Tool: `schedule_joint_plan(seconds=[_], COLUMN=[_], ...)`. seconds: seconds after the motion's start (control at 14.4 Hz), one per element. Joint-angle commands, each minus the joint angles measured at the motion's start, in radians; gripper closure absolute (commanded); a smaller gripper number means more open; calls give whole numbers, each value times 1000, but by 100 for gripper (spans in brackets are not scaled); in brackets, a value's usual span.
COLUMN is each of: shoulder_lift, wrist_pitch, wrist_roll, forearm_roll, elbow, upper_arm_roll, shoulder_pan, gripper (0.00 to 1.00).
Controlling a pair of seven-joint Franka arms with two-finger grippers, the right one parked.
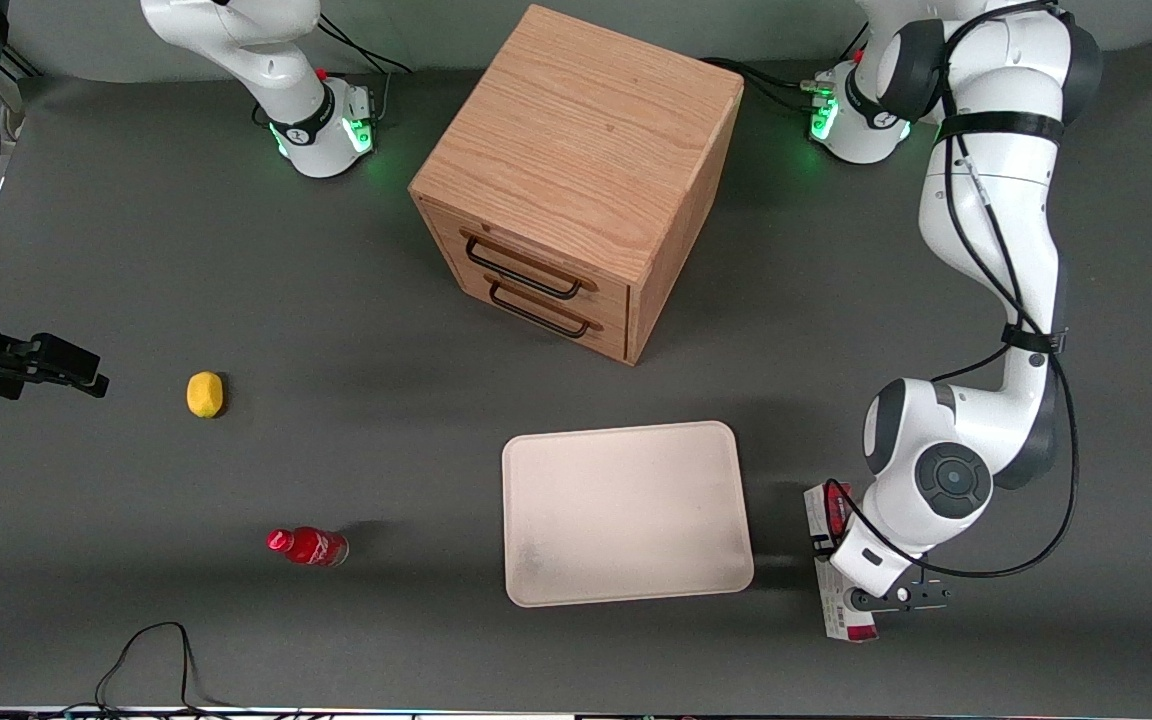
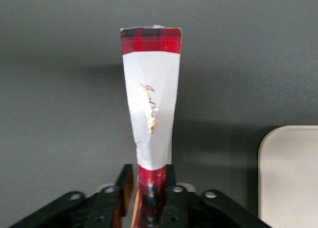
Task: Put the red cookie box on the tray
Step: 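Close the left gripper on the cookie box and lift it, then carry the held cookie box over the white tray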
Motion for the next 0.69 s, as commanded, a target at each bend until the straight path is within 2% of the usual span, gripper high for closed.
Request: schedule_joint_plan(seconds=[0.0, 0.21, 0.62], shoulder_lift=[-26, -61, -158], wrist_pitch=[4, -67, -419], wrist_roll=[-41, -34, -5], forearm_roll=[7, 7, -3], elbow=[-30, -21, 137], upper_arm_roll=[16, 15, 1], shoulder_pan=[-15, -15, -31], gripper=[100, 100, 100])
